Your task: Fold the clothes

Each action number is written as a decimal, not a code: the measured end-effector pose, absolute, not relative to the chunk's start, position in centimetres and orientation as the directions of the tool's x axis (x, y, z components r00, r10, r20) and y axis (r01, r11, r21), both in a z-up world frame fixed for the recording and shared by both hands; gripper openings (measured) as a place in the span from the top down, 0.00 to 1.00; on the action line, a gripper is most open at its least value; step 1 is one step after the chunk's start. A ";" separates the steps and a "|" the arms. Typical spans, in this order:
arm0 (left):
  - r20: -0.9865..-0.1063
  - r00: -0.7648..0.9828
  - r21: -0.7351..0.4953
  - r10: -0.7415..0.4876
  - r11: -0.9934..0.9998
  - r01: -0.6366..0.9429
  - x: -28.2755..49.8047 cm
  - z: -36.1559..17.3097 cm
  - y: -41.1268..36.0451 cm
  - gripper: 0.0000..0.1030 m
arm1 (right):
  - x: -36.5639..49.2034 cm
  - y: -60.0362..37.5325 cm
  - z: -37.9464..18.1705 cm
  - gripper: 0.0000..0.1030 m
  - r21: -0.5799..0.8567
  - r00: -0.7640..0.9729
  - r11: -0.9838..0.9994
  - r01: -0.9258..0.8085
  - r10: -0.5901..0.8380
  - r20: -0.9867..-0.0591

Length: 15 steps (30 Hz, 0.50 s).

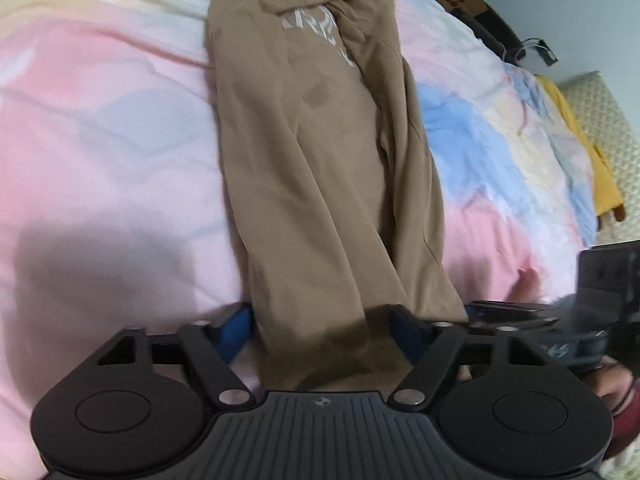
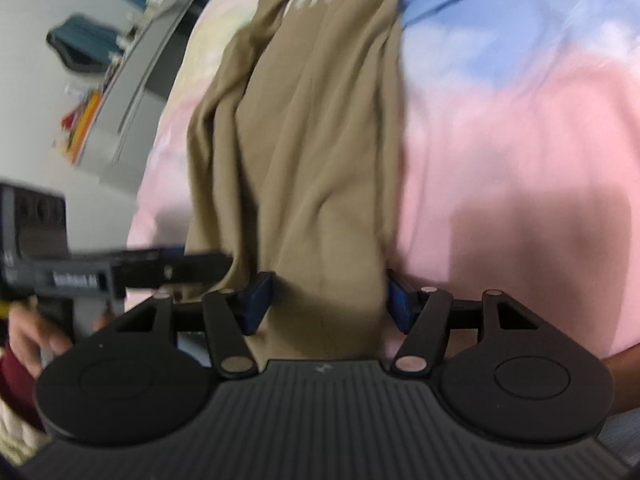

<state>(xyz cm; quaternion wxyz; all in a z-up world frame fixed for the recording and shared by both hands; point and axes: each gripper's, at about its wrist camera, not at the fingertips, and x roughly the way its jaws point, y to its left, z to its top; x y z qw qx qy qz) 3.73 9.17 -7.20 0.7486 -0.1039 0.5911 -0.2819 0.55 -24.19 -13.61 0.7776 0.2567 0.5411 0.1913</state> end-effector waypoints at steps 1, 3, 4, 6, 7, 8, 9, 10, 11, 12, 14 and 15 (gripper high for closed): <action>-0.826 0.128 -0.494 -0.549 0.814 0.306 3.5 -7.2 9.1 0.44 | 0.3 -23.6 -13.5 0.39 0.581 0.337 0.813 -0.044 0.560 -0.757; -0.826 0.099 -0.497 -0.554 0.800 0.336 3.1 -7.2 8.9 0.47 | 0.0 -22.8 -13.2 0.41 0.541 0.335 0.837 -0.084 0.535 -0.776; -0.826 0.084 -0.499 -0.557 0.793 0.350 2.8 -7.1 8.7 0.48 | -0.2 -22.4 -13.1 0.51 0.524 0.328 0.846 -0.094 0.524 -0.786; -0.832 0.068 -0.493 -0.550 0.791 0.363 2.7 -7.3 8.7 0.58 | -0.6 -21.8 -13.1 0.73 0.484 0.317 0.868 -0.113 0.493 -0.810; -0.836 0.063 -0.489 -0.545 0.792 0.366 2.7 -7.4 8.7 0.60 | -0.7 -21.8 -12.8 0.84 0.475 0.322 0.872 -0.119 0.486 -0.812; -0.840 0.058 -0.484 -0.540 0.793 0.369 2.7 -7.5 8.6 0.64 | -0.8 -21.7 -12.5 0.86 0.466 0.328 0.876 -0.125 0.480 -0.814; -0.844 0.057 -0.478 -0.533 0.797 0.370 2.5 -7.6 8.8 0.74 | -0.9 -21.7 -12.2 0.90 0.457 0.334 0.880 -0.131 0.474 -0.815; -0.850 0.060 -0.469 -0.524 0.802 0.370 2.3 -7.6 9.1 0.80 | -1.0 -21.5 -11.8 0.91 0.447 0.347 0.883 -0.144 0.468 -0.813; -0.855 0.065 -0.458 -0.514 0.809 0.367 2.1 -7.4 9.4 0.84 | -1.3 -21.7 -11.4 0.91 0.444 0.363 0.882 -0.161 0.471 -0.804; -0.858 0.075 -0.451 -0.508 0.815 0.363 2.0 -7.0 9.7 0.87 | -1.6 -21.8 -10.8 0.91 0.446 0.378 0.879 -0.169 0.476 -0.794; -0.838 0.109 -0.469 -0.534 0.808 0.356 1.4 -5.4 10.5 0.88 | -2.0 -22.1 -9.6 0.91 0.454 0.410 0.872 -0.180 0.486 -0.772; -0.825 0.128 -0.481 -0.551 0.803 0.352 1.1 -4.5 11.0 0.89 | -2.2 -22.6 -9.0 0.91 0.459 0.427 0.869 -0.182 0.491 -0.759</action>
